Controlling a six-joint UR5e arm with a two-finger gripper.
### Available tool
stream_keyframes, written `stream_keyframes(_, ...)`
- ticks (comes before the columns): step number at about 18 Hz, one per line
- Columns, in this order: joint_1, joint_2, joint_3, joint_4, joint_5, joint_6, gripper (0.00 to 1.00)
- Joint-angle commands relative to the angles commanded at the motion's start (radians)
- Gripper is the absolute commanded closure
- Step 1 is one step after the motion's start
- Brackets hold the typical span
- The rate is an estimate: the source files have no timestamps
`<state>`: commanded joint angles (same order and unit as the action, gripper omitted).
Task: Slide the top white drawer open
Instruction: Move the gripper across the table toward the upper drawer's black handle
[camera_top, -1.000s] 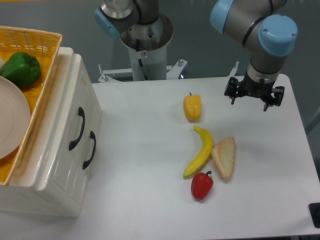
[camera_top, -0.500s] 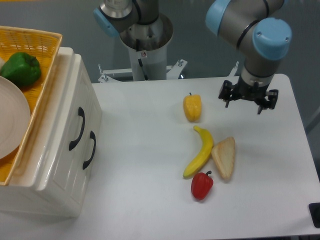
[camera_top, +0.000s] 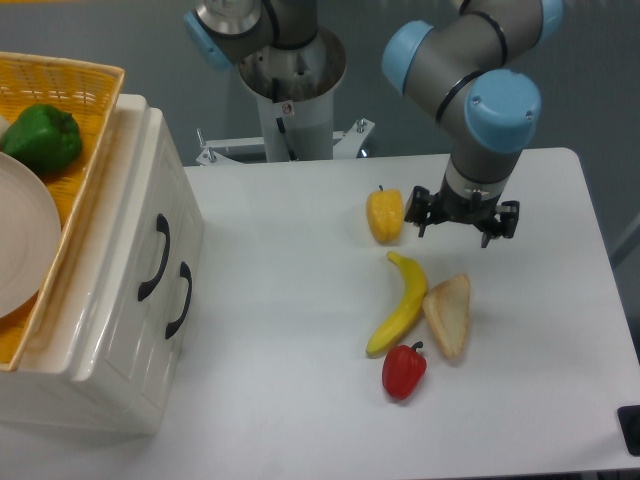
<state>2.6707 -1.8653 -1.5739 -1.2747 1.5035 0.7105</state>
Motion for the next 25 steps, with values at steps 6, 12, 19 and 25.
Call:
stream_keyframes(6, -0.058, -0.006, 0.008, 0.002, -0.031, -0.155, 0.0)
stream_keyframes(12, -0.12, -0.011, 0.029, 0.051, -0.061, -0.198, 0.0)
stream_keyframes(19, -0.189, 0.003, 0.028, 0.012, -0.127, -0.301, 0.0)
stream_keyframes(25, -0.244, 0.029, 0.031, -0.058, -0.203, -0.359, 0.0)
